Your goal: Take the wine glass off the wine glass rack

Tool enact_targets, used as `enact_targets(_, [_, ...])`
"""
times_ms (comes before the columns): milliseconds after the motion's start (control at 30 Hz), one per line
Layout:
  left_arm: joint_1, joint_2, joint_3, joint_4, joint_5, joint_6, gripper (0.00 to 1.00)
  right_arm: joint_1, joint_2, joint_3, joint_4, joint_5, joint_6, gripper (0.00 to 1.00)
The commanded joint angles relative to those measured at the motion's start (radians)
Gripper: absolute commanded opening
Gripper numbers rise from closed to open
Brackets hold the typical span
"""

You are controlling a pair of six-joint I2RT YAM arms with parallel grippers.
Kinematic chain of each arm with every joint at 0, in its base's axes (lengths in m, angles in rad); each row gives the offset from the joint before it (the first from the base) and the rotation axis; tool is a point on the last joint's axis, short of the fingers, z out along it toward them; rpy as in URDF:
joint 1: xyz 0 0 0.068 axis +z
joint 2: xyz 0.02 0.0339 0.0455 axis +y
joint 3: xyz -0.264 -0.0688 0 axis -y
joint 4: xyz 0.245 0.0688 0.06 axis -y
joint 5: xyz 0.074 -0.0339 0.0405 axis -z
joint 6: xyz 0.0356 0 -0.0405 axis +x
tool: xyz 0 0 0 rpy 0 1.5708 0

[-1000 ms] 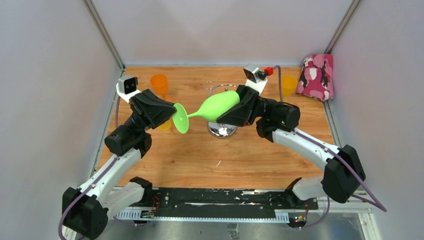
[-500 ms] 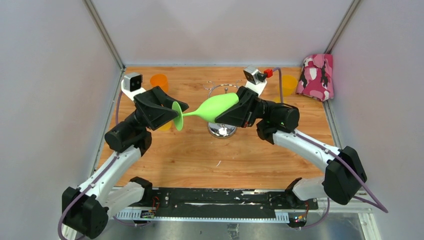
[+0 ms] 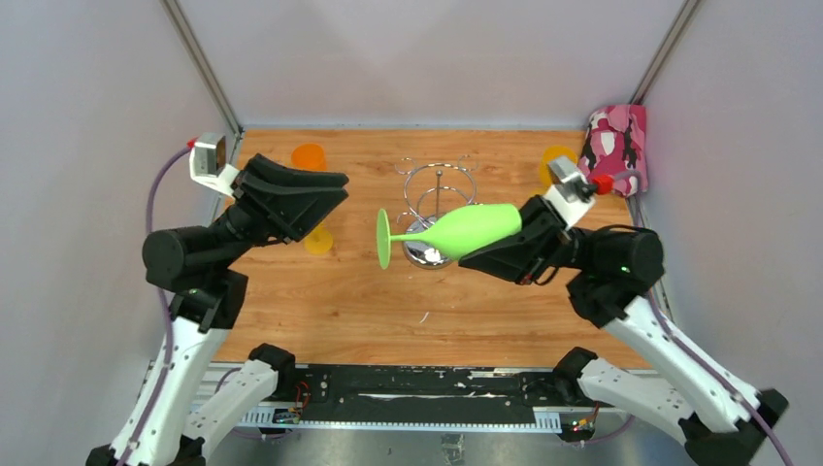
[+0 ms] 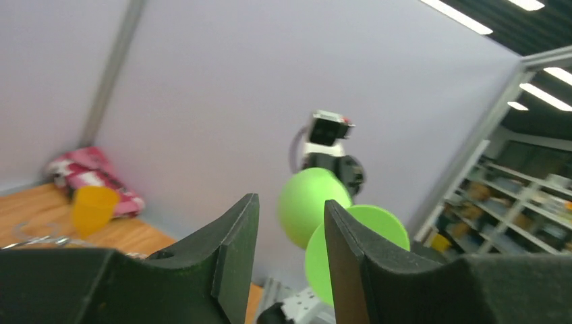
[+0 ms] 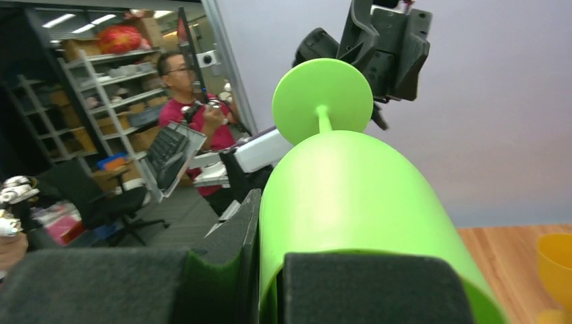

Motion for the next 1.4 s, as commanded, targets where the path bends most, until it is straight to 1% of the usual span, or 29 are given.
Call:
enact_targets(0, [0.007,-0.043,0.156,-0.774,-0.301,0.487,0.40,0.005,-0.206,0.108,-0.755,0.166,-0.460,0.00])
enact_targets(100, [0.007,-0.024,0.244,-0.986,-0.500,0.608,0.22,0.005,-0.250,0.250,-1.145,0.432,-0.615,0.00])
enact_targets(167, [0.006,-0.005,0.285,-1.087,-0.598,0.652,0.12,0.005,-0.244,0.331,-1.322,0.575,-0.677,0.00])
enact_targets(233, [0.006,0.018,0.313,-1.165,-0.703,0.675,0.01,0.005,-0.236,0.384,-1.434,0.692,-0.721,0.00])
enact_targets(300, [0.007,0.038,0.322,-1.215,-0.785,0.696,0.00,0.006,-0.219,0.432,-1.541,0.834,-0.749,0.00])
enact_targets(367, [0.006,0.053,0.311,-1.241,-0.837,0.704,0.00,0.005,-0.179,0.495,-1.680,1.032,-0.776,0.00])
enact_targets(400, [0.006,0.056,0.299,-1.245,-0.851,0.704,0.00,0.005,-0.152,0.524,-1.753,1.132,-0.785,0.00])
enact_targets(500, [0.006,0.069,0.267,-1.243,-0.866,0.704,0.00,0.005,-0.055,0.578,-1.925,1.356,-0.789,0.00])
enact_targets(600, [0.006,0.073,0.254,-1.245,-0.882,0.714,0.00,0.005,0.009,0.560,-2.025,1.525,-0.775,0.00])
enact_targets(667, [0.006,0.066,0.249,-1.243,-0.896,0.721,0.00,0.004,0.048,0.538,-2.075,1.600,-0.767,0.00])
enact_targets(733, [0.006,0.060,0.251,-1.249,-0.902,0.732,0.00,-0.002,0.081,0.519,-2.102,1.617,-0.753,0.00])
enact_targets(833, [0.006,0.055,0.266,-1.270,-0.910,0.750,0.00,-0.023,0.111,0.461,-2.103,1.581,-0.740,0.00])
enact_targets(933, [0.006,0.046,0.275,-1.284,-0.915,0.768,0.00,-0.061,0.125,0.373,-2.060,1.537,-0.736,0.00])
enact_targets(1000, [0.006,0.043,0.276,-1.283,-0.906,0.774,0.00,-0.119,0.113,0.301,-1.991,1.436,-0.758,0.00])
enact_targets(1133, [0.006,0.049,0.264,-1.279,-0.882,0.772,0.00,-0.295,0.092,0.181,-1.857,1.207,-0.811,0.00])
enact_targets(1200, [0.006,0.049,0.255,-1.280,-0.877,0.771,0.00,-0.342,0.109,0.168,-1.833,1.159,-0.824,0.00])
enact_targets(1367, [0.006,0.037,0.244,-1.281,-0.877,0.774,0.00,-0.344,0.148,0.184,-1.818,1.156,-0.817,0.00])
